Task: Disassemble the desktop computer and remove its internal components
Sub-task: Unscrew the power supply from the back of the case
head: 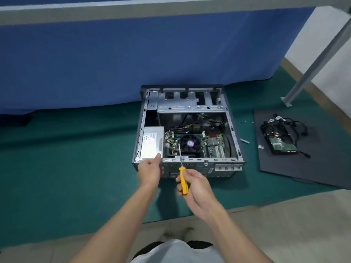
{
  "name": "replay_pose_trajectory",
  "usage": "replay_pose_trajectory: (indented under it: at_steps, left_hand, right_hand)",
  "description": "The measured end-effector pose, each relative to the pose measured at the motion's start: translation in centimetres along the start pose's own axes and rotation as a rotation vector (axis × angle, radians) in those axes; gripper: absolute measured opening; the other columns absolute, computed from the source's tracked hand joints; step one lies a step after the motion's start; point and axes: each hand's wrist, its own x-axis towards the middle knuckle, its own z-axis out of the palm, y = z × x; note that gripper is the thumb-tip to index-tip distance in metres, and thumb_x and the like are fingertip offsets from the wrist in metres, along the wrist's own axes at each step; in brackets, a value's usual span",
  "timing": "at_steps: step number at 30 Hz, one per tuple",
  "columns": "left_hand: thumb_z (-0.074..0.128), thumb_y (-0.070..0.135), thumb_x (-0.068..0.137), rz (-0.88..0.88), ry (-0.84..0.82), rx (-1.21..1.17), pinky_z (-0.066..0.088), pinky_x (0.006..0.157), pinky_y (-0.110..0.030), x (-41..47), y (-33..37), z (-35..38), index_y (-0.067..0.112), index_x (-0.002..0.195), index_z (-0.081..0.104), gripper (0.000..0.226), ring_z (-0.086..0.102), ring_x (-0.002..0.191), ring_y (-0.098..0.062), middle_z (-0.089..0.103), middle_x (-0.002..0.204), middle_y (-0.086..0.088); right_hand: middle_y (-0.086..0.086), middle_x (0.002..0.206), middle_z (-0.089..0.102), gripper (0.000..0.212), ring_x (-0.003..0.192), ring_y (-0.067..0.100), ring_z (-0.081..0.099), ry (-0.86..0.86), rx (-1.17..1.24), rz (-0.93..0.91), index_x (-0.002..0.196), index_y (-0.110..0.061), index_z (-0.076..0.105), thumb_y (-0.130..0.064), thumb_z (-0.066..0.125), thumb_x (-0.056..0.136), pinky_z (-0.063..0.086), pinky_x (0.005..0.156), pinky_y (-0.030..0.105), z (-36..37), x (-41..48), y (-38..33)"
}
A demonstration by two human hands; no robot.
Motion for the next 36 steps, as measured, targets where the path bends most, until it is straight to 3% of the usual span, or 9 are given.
replay_pose_trajectory:
  at_steps: [2, 4, 9, 16, 25, 36]
  left_hand:
    - [0.061, 0.031, 0.095, -0.180, -0.068, -0.200, 0.049, 0.049, -0.024, 0.2, 0.2, -0.6, 0.008, 0.067, 0.056, 0.036, 0.060, 0.051, -0.018, 0.063, 0.059, -0.006]
    - [0.061, 0.032, 0.095, -0.245, -0.110, -0.241, 0.052, 0.052, -0.024, 0.5, 0.3, -1.1, 0.005, 0.071, 0.057, 0.036, 0.065, 0.058, -0.020, 0.067, 0.067, -0.011]
    - [0.060, 0.037, 0.094, -0.298, -0.236, -0.207, 0.057, 0.072, -0.034, 1.4, -0.4, -2.4, -0.004, 0.093, 0.063, 0.042, 0.070, 0.082, -0.029, 0.071, 0.090, -0.019]
    - [0.053, 0.036, 0.098, -0.388, -0.448, -0.334, 0.057, 0.073, -0.040, 2.1, -0.6, -3.0, -0.007, 0.098, 0.058, 0.044, 0.070, 0.086, -0.033, 0.069, 0.095, -0.024]
    - [0.052, 0.033, 0.099, -0.406, -0.545, -0.320, 0.059, 0.072, -0.039, 3.3, -0.6, -3.4, -0.010, 0.102, 0.058, 0.043, 0.071, 0.081, -0.032, 0.070, 0.092, -0.025]
    - [0.049, 0.031, 0.101, -0.386, -0.575, -0.346, 0.061, 0.063, -0.035, 3.5, -0.8, -3.6, -0.010, 0.099, 0.057, 0.042, 0.073, 0.078, -0.030, 0.071, 0.088, -0.024]
  right_hand:
    - [0.006, 0.070, 0.049, 0.015, 0.049, 0.012, 0.039, -0.025, -0.033, 0.011, 0.103, -0.003, 0.055, -0.012, 0.043, 0.101, 0.030, 0.047, 0.025, 0.7, 0.0, 1.2]
    - [0.004, 0.069, 0.046, 0.017, 0.047, 0.010, 0.035, -0.047, -0.080, 0.024, 0.103, -0.005, 0.056, -0.015, 0.043, 0.101, 0.026, 0.046, 0.024, 1.3, -0.1, 2.0]
    - [0.000, 0.062, 0.041, 0.019, 0.044, 0.008, 0.028, -0.067, -0.077, 0.101, 0.096, -0.005, 0.053, -0.019, 0.041, 0.102, 0.020, 0.042, 0.022, 2.6, -0.6, 4.6]
    - [-0.001, 0.057, 0.037, 0.022, 0.043, 0.008, 0.021, 0.017, 0.016, 0.150, 0.090, -0.008, 0.051, -0.025, 0.043, 0.102, 0.012, 0.041, 0.022, 4.2, -0.5, 6.8]
    - [0.000, 0.056, 0.037, 0.023, 0.039, 0.007, 0.022, -0.004, 0.309, 0.129, 0.089, -0.005, 0.052, -0.022, 0.043, 0.101, 0.013, 0.038, 0.018, 5.2, 0.3, 8.4]
    - [-0.005, 0.053, 0.033, 0.029, 0.037, 0.004, 0.016, -0.253, 0.671, 0.282, 0.085, -0.005, 0.060, -0.029, 0.046, 0.093, 0.013, 0.034, 0.018, 3.9, 1.0, 8.7]
